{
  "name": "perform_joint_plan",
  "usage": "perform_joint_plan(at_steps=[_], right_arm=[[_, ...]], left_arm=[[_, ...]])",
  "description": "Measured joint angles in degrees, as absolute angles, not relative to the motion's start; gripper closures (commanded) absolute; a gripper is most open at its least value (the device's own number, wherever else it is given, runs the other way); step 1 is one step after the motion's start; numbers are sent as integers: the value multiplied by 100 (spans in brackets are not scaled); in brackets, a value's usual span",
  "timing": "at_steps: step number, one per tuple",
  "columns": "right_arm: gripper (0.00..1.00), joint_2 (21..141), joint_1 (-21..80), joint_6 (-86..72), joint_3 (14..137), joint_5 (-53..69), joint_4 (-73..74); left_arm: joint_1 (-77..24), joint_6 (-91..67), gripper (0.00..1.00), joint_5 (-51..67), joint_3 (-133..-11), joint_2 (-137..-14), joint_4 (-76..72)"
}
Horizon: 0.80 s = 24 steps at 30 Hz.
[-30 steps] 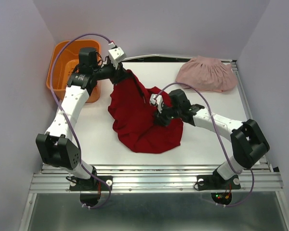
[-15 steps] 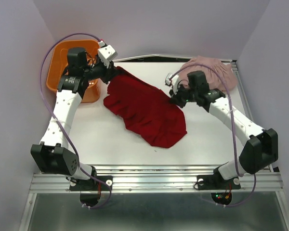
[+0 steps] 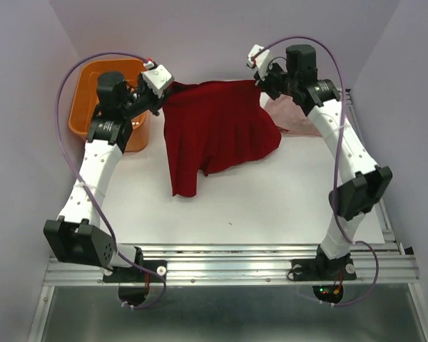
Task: Fold and stack the skirts
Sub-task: Flatten the skirt out
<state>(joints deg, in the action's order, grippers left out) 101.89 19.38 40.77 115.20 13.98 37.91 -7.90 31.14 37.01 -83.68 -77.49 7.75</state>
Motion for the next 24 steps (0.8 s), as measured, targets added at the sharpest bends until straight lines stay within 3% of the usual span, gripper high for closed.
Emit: perform_joint_plan(at_steps=[6, 11, 16, 21, 22, 23, 24], right_arm=[[99, 12193, 1876, 4381, 14116, 768, 3712], [99, 12376, 1868, 4504, 14147, 445, 2963], [99, 11749, 1868, 4425, 13450, 556, 2429], [99, 9673, 1865, 4678, 10556, 1400, 2104], [99, 9310, 1865, 4768, 10057, 1594, 2161], [97, 9074, 1870, 4858, 9686, 1750, 2150], [93, 8715, 1868, 5006, 9118, 1977, 2169]], left_arm=[[-764, 2661, 100, 2993, -9520, -9321, -185], [-711, 2073, 100, 2851, -10429, -10062, -462], [-676, 1874, 100, 3089, -9874, -9583, -1068], [-657, 2119, 100, 3776, -7428, -7752, -1586], [-655, 2226, 95, 3900, -7046, -7443, -1603], [-655, 2331, 69, 4003, -6589, -7054, -1634], [-646, 2554, 59, 4123, -6165, -6740, -1660]])
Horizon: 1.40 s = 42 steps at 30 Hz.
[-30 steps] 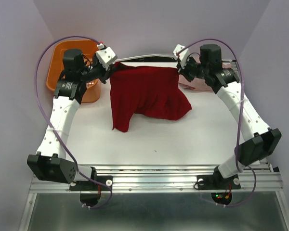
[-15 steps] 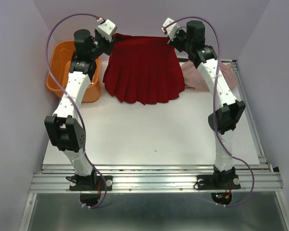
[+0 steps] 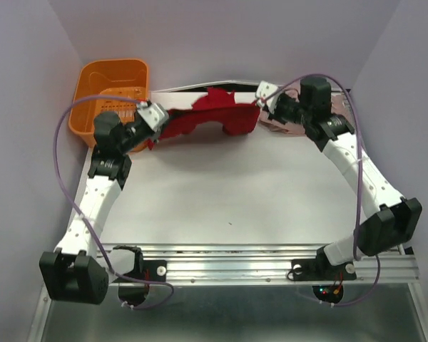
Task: Fold and stack the skirts
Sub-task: Flatten the skirt out
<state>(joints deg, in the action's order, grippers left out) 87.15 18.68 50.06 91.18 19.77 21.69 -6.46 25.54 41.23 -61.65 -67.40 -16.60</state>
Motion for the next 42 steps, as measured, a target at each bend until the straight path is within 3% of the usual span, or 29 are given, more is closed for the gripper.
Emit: perform_joint_plan(at_steps=[2, 3, 4, 5, 6, 7, 10, 13, 16, 19, 27, 37, 42], right_arm=[[86, 8250, 1892, 5395, 8202, 2255, 2370], [63, 8064, 1892, 5603, 7762, 2307, 2561], [49, 7891, 1876, 5769, 7338, 2327, 2818], [35, 7752, 1844, 6014, 6908, 2370, 3107], [17, 7518, 1835, 6248, 6364, 2346, 3273], [11, 7234, 1798, 6449, 5872, 2344, 3498], [1, 6084, 1758, 6947, 4829, 2338, 4219], [0, 4877, 1769, 7273, 4609, 2362, 4633], [4, 4567, 1769, 7146, 4842, 2331, 4650], [13, 5345, 1769, 6549, 5398, 2246, 4554], [32, 8584, 1791, 4410, 6978, 2209, 4630], [40, 9929, 1883, 3548, 6897, 1457, 4493], [41, 10464, 1883, 3426, 6886, 921, 4233]], left_arm=[[-624, 3061, 43, 4355, -5374, -6204, -1398], [-593, 3411, 38, 4431, -5072, -6010, -1157], [-517, 3863, 31, 4488, -4661, -5728, -631], [-480, 4178, 14, 4508, -4447, -5581, -370], [-412, 4724, 7, 4525, -4014, -5192, 266], [-377, 4910, 3, 4521, -3837, -4950, 600], [-375, 5846, 2, 4683, -3511, -3712, 1997], [-408, 6285, 3, 4875, -3649, -2836, 2628], [-440, 6206, 15, 4941, -4025, -2744, 2816], [-440, 5793, 30, 4904, -4427, -3562, 2801], [-773, 4720, 39, 3559, -5146, -6545, 2499], [-996, 5041, 46, 2335, -5443, -7306, 2320], [-1579, 5695, 52, 1577, -5194, -7741, 1662]])
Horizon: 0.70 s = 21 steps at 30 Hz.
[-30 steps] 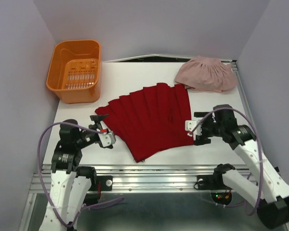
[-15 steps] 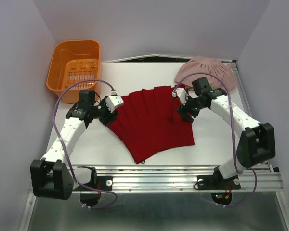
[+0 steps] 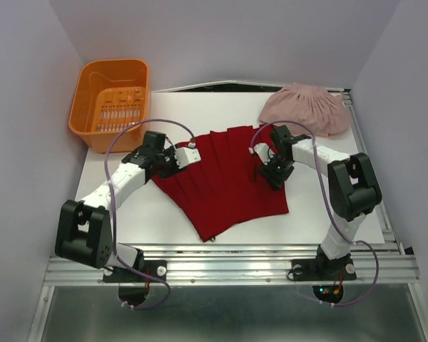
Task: Fold and stack the skirts
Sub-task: Flatten the skirt out
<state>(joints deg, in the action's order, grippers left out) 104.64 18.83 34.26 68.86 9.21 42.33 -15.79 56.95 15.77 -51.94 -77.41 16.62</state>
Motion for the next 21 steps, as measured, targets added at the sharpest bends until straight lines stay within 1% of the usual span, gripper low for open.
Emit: perform_joint_plan(at_steps=[1, 4, 6, 8, 11, 14, 17, 21], right_arm=[[42, 10484, 1894, 3402, 6886, 816, 4180], [42, 10510, 1905, 3365, 6893, 565, 4145], [42, 10536, 1925, 3365, 6899, 458, 4119], [42, 10621, 1951, 3376, 6995, 336, 4125], [42, 10866, 1955, 3435, 7336, 202, 4228], [41, 11172, 1953, 3583, 7804, 47, 4217], [41, 11378, 1953, 3795, 8093, -123, 3968], [40, 11476, 1953, 4007, 8211, -303, 3380]], left_arm=[[-1653, 5791, 58, 1463, -5179, -7872, 1579], [-1859, 6077, 65, 1116, -5177, -8534, 1258], [-1887, 6270, 67, 886, -5175, -9000, 1229], [-1916, 6534, 71, 784, -5068, -9124, 1295], [-2036, 6869, 73, 838, -4834, -8930, 1538], [-2410, 7177, 73, 1083, -4606, -8433, 2008], [-2904, 7251, 73, 1372, -4591, -8130, 2257], [-3798, 7100, 73, 1747, -4724, -8263, 2517]])
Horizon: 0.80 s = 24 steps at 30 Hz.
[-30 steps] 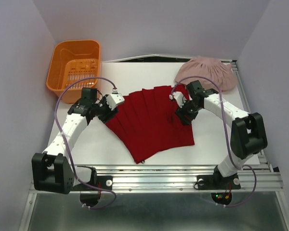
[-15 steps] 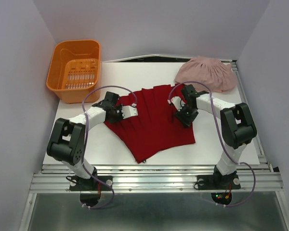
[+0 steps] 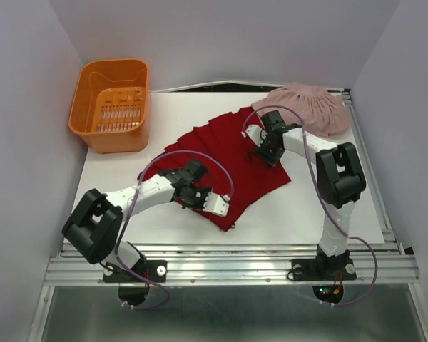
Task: Fold and stack the skirts
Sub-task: Flatten the skirt out
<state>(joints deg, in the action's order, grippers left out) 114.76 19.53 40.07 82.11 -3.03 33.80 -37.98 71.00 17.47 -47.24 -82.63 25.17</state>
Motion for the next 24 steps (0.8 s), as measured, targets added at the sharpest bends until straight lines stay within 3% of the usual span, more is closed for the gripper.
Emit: perform_joint_plan(at_steps=[6, 10, 13, 17, 24], right_arm=[[41, 11467, 1946, 3968, 8278, -196, 2969], [44, 10903, 1944, 3765, 8270, 235, 3328], [45, 10005, 2073, 3459, 8226, 526, 3697], [43, 8882, 2930, 2899, 7900, 810, 3785], [44, 9166, 3857, 2261, 7459, 1411, 3900]], left_arm=[[-5103, 6254, 68, 2502, -5537, -8917, 2716], [-5234, 5483, 66, 3089, -6390, -8910, 2759], [-4482, 4967, 66, 3485, -6761, -8403, 2749], [-2657, 4644, 68, 3651, -6997, -7686, 2805], [-91, 4080, 58, 4180, -7004, -7430, 2945]])
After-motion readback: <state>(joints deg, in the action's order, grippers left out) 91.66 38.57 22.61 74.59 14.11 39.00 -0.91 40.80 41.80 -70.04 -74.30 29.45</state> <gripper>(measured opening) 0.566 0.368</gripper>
